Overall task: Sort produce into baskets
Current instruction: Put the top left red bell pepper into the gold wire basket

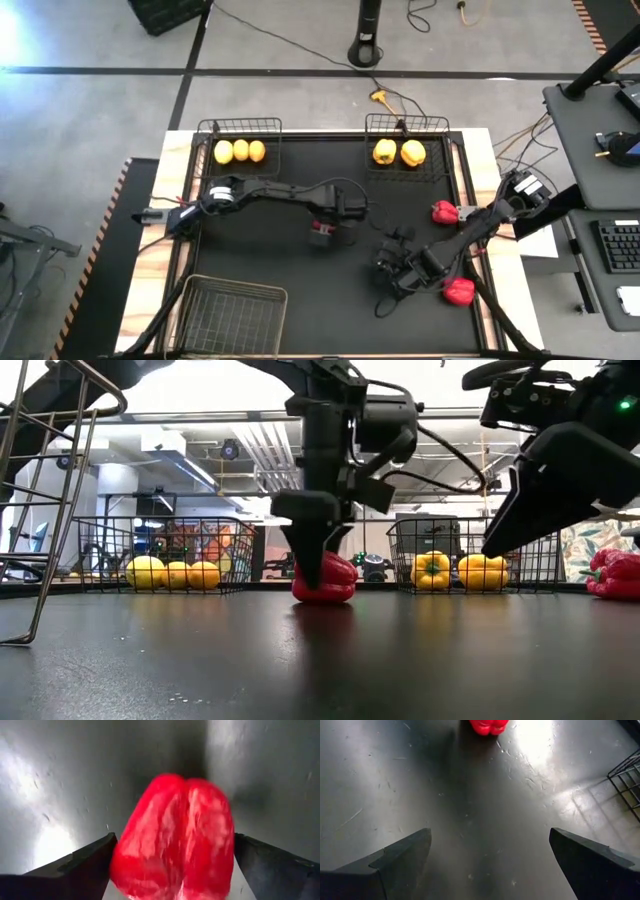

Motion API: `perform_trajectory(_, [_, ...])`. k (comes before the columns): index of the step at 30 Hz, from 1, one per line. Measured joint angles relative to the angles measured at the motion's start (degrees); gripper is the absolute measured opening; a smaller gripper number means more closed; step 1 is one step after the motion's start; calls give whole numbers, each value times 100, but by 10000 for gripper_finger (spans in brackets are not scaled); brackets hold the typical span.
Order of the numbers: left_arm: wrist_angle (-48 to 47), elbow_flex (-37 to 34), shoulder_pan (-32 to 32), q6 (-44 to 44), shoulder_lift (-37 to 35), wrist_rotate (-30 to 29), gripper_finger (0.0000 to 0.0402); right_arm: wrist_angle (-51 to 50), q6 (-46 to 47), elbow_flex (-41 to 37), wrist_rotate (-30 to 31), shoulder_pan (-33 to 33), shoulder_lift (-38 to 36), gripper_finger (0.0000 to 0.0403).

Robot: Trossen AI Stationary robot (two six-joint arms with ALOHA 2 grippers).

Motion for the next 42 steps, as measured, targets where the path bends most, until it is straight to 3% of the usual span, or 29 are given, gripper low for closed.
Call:
perform_trajectory(17, [311,-269,-23,-362,-2,-44,300,167,122,-15,-93,89,0,398])
perform_trajectory(23, [-144,-269,-183,-483,-146,-48,272,167,144,-15,-156,113,2,398])
perform_trajectory(29, [-1011,-250,-590,-869,-749,-189,272,167,133,-15,-153,113,2,398])
perform_trajectory(32, [-1399,-245,-874,-1495,-1257,-308,272,166,108,-15,-131,100,2,398])
perform_trajectory(36, [-1992,-265,-1444,-2957,-1985,-279,272,165,14,-8,-102,55,2,398])
perform_trajectory(42, [-2135,-505,-2768,-5360,-2866,215,272,208,-348,35,268,-67,2,398])
